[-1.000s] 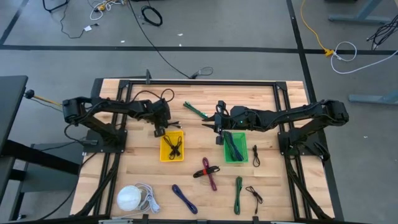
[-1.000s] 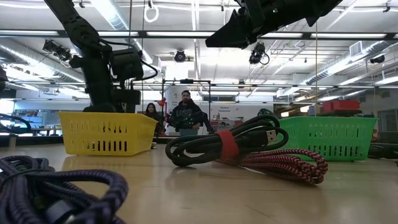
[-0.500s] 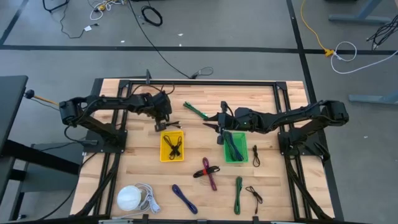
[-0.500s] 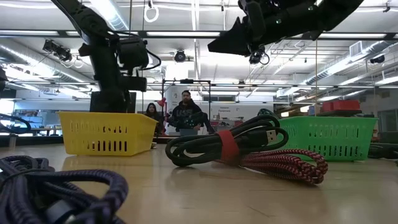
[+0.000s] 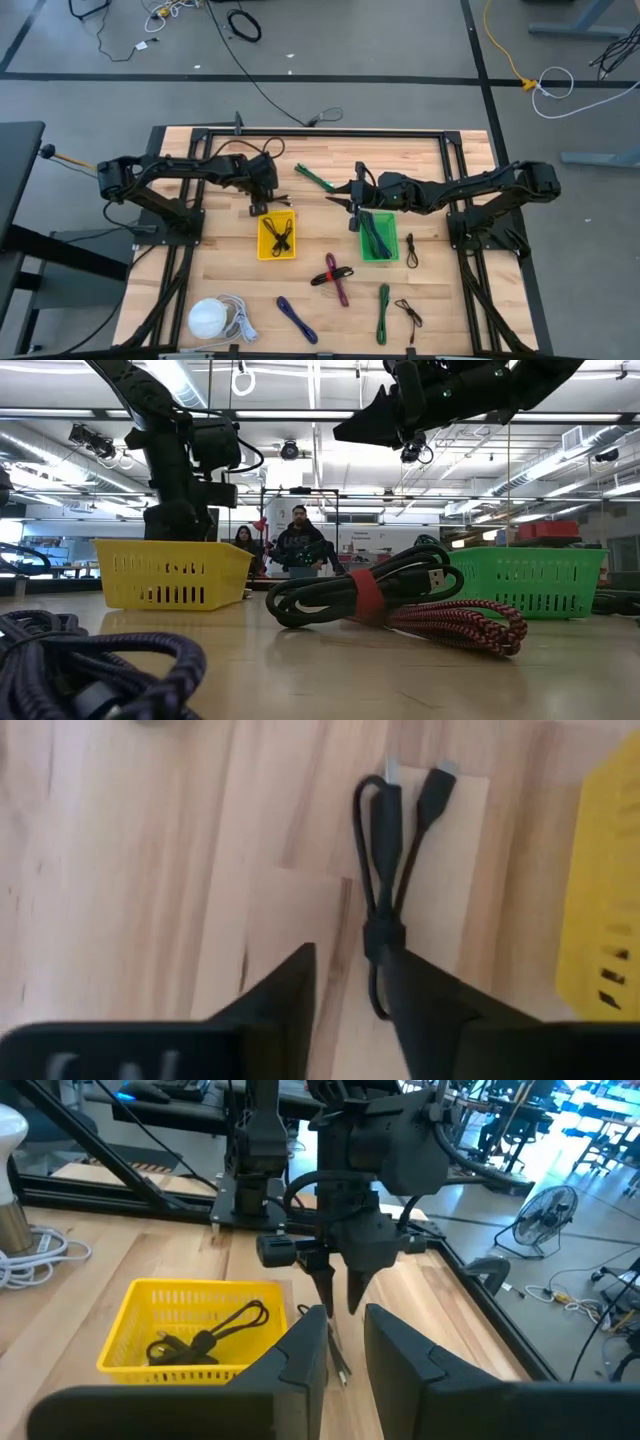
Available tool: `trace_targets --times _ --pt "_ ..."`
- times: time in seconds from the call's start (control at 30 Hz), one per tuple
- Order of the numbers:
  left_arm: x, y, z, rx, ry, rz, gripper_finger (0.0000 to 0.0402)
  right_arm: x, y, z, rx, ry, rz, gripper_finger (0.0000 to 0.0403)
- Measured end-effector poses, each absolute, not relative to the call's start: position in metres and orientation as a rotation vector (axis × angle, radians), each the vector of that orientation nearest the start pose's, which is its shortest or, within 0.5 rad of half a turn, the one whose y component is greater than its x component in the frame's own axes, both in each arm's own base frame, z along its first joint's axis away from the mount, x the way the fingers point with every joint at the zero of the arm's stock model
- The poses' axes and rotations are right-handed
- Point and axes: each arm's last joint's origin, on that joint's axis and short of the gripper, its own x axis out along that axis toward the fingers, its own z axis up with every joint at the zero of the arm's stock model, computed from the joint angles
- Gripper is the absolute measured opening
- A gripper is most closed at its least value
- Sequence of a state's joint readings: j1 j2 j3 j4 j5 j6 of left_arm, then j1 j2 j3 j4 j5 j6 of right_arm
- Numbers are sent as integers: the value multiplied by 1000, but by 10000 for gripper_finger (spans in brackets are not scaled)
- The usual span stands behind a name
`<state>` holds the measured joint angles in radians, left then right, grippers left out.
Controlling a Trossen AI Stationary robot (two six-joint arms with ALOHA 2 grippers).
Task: Pick & Place USB Port
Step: Put the black charger cable into the yellow bin
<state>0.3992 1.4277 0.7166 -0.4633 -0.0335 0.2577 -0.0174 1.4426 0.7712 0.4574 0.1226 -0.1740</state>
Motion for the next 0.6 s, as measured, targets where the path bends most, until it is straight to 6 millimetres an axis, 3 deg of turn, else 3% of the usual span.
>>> trace_targets --times 0.27,0.6 --pt "228 98 160 20 1184 247 209 310 -9 239 -179 224 -121 73" --pt "236 96 143 9 1217 204 211 310 -9 240 -179 217 -120 73"
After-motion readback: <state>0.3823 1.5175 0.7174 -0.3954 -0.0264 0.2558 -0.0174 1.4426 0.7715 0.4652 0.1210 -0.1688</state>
